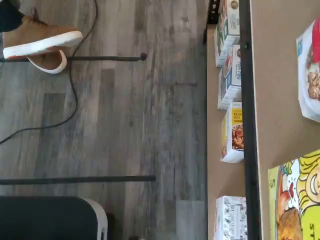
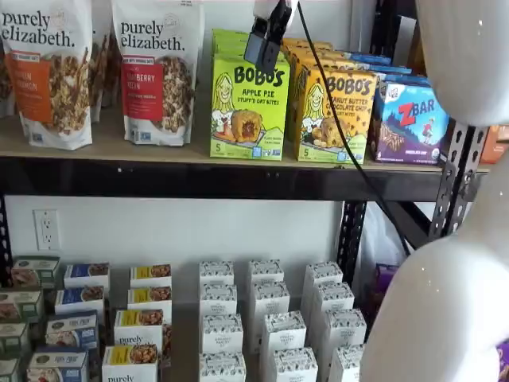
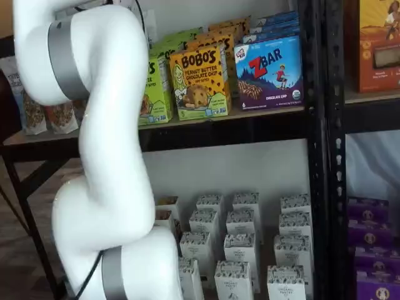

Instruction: Pick the green box on the top shelf, the fourth from the left

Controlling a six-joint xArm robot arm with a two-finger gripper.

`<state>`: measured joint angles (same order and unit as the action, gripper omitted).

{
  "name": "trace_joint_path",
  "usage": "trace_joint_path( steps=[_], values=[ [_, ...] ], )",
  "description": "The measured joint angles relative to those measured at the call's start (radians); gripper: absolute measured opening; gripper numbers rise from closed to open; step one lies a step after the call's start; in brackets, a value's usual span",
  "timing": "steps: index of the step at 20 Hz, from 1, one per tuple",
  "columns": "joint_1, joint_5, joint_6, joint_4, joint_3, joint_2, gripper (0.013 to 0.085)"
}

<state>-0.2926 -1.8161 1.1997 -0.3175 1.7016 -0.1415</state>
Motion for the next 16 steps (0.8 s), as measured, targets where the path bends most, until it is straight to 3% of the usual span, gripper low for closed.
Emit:
trace_joint_path(
  steps=[5,11,16],
  values=[
    [0.004,0.050,0.011,0.021,-0.040,-0.032,0.0850],
    [0.031,0.100,0.031,-0.023,-0.070,-0.052,0.0850],
    [0.042,0.208,0.045,-0.043,-0.110,-0.075,0.0850]
  ],
)
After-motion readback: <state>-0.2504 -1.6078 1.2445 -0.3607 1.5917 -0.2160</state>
